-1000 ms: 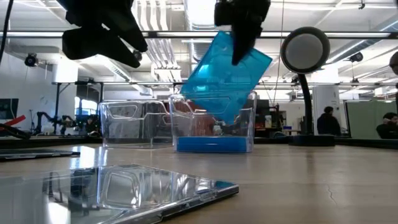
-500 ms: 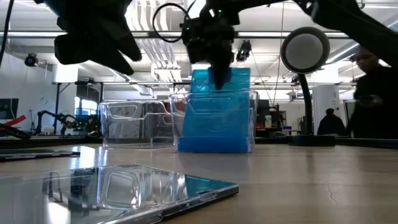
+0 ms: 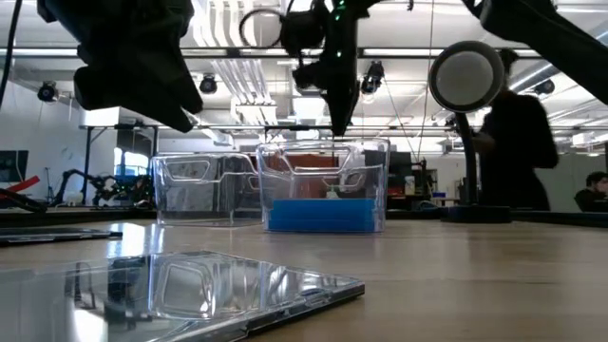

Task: Pick & place jewel cases by type
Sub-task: Put the blue CD case into the right transparent bin, then put the bottom right black CD case into the left transparent bin, then put the top black CD case into the left transparent bin

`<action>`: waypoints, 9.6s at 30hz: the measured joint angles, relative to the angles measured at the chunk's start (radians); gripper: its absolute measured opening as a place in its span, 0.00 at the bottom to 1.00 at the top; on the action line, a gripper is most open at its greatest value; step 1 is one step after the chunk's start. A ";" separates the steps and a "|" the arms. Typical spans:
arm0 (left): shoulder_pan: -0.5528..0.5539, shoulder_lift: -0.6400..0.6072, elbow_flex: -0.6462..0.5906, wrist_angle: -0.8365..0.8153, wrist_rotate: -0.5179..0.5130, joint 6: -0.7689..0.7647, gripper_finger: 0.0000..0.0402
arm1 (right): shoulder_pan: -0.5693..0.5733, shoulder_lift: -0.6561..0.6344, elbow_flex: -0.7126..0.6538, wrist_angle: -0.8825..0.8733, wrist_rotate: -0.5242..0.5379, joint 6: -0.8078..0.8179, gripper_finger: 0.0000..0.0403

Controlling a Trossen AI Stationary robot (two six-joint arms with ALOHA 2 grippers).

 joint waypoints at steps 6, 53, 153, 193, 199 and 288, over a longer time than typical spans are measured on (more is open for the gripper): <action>0.000 -0.005 0.005 -0.082 0.000 -0.049 0.37 | 0.025 -0.084 -0.003 0.087 0.126 0.122 0.74; -0.320 0.542 0.313 0.255 0.494 0.065 0.37 | 0.593 -0.347 -1.176 1.379 -0.482 0.948 0.59; -0.173 0.471 0.193 0.078 0.234 -0.064 0.37 | 0.529 -0.294 -1.058 1.431 -0.537 1.132 0.03; -0.302 0.146 0.173 -0.299 -0.199 -0.640 0.37 | -0.062 0.059 -0.093 0.586 -0.666 0.196 0.03; -0.300 0.146 0.153 -0.300 -0.212 -0.639 0.37 | -0.063 0.059 -0.082 0.468 -0.680 0.189 0.03; -0.045 0.144 0.070 -0.722 0.181 -0.716 0.37 | 0.533 -0.608 -1.413 1.483 -0.257 1.177 0.29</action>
